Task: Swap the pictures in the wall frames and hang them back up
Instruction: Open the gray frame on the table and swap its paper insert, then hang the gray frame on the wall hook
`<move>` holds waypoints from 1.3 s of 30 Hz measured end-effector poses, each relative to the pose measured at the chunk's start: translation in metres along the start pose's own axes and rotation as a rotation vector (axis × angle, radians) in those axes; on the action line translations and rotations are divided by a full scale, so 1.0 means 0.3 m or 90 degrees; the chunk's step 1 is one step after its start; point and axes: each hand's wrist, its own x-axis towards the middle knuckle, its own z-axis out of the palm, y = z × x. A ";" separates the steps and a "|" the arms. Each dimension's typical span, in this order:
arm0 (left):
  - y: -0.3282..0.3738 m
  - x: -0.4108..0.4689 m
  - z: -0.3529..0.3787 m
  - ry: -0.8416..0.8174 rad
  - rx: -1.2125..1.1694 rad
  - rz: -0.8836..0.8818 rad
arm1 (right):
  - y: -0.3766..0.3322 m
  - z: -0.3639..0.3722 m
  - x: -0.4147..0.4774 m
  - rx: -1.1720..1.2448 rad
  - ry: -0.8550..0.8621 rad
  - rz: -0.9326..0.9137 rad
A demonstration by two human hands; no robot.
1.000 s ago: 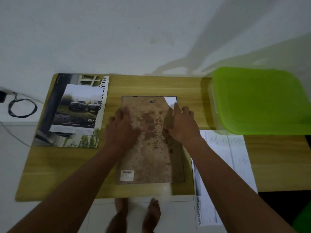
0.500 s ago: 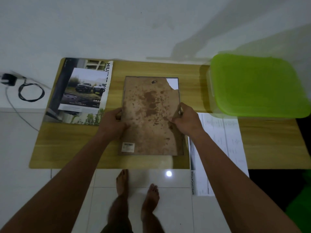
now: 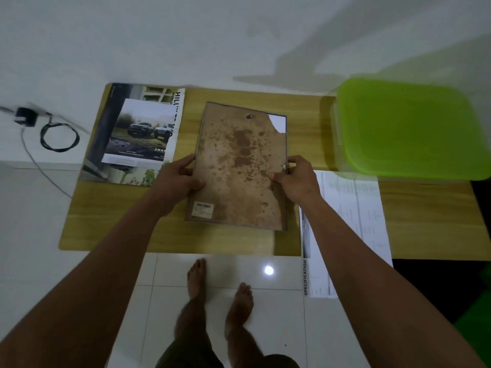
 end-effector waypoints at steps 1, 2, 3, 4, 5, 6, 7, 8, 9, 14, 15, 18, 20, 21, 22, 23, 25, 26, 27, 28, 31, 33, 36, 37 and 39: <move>0.008 -0.012 -0.008 0.018 -0.043 0.027 | -0.005 -0.001 0.001 0.017 0.000 0.014; 0.019 -0.024 -0.016 0.024 -0.083 0.047 | -0.014 -0.006 0.002 0.041 -0.002 0.026; 0.038 -0.044 -0.019 0.012 -0.112 0.058 | -0.029 -0.013 0.003 0.064 -0.007 0.034; 0.056 -0.064 -0.021 -0.009 -0.131 0.060 | -0.046 -0.020 -0.002 0.082 -0.012 0.036; 0.081 -0.087 -0.022 -0.032 -0.141 0.064 | -0.072 -0.028 -0.012 0.096 -0.017 0.034; 0.104 -0.104 -0.022 -0.048 -0.144 0.074 | -0.094 -0.030 -0.018 0.107 -0.020 0.028; 0.129 -0.120 -0.022 -0.053 -0.147 0.093 | -0.121 -0.031 -0.030 0.108 -0.017 0.009; 0.160 -0.143 -0.019 -0.051 -0.146 0.127 | -0.155 -0.036 -0.047 0.103 -0.014 -0.016; 0.191 -0.166 -0.012 -0.041 -0.130 0.166 | -0.196 -0.041 -0.069 0.098 -0.019 -0.041; 0.300 -0.268 0.055 0.033 0.116 0.372 | -0.461 -0.082 -0.189 0.178 -0.107 -0.133; 0.314 -0.288 0.071 0.042 0.154 0.406 | -0.504 -0.093 -0.213 0.192 -0.105 -0.138; 0.348 -0.342 0.124 0.074 0.247 0.485 | -0.578 -0.133 -0.270 0.230 -0.108 -0.129; 0.348 -0.373 0.157 0.067 0.266 0.525 | -0.598 -0.169 -0.294 0.277 -0.108 -0.125; 0.341 -0.382 0.173 0.071 0.293 0.547 | -0.601 -0.186 -0.300 0.306 -0.105 -0.126; 0.333 -0.388 0.189 0.086 0.341 0.566 | -0.602 -0.202 -0.306 0.329 -0.092 -0.131; 0.325 -0.394 0.204 0.108 0.394 0.580 | -0.600 -0.215 -0.311 0.339 -0.061 -0.141; 0.318 -0.403 0.238 0.143 0.464 0.616 | -0.592 -0.235 -0.315 0.350 0.025 -0.162; 0.319 -0.409 0.257 0.140 0.474 0.628 | -0.588 -0.245 -0.318 0.359 0.059 -0.167; 0.322 -0.416 0.272 0.125 0.466 0.622 | -0.581 -0.255 -0.320 0.369 0.082 -0.167; 0.330 -0.423 0.278 0.107 0.439 0.599 | -0.572 -0.269 -0.322 0.375 0.097 -0.165; 0.371 -0.415 0.230 0.171 0.341 0.561 | -0.543 -0.322 -0.323 0.381 0.103 -0.167; 0.421 -0.395 0.161 0.279 0.293 0.571 | -0.536 -0.355 -0.328 0.432 0.062 -0.165; 0.518 -0.354 0.035 0.270 0.234 0.401 | -0.543 -0.389 -0.351 0.495 -0.024 -0.181; 0.547 -0.344 -0.004 0.214 0.183 0.317 | -0.550 -0.396 -0.359 0.508 -0.048 -0.198; 0.584 -0.350 -0.074 0.095 0.057 0.231 | -0.576 -0.401 -0.374 0.511 -0.081 -0.240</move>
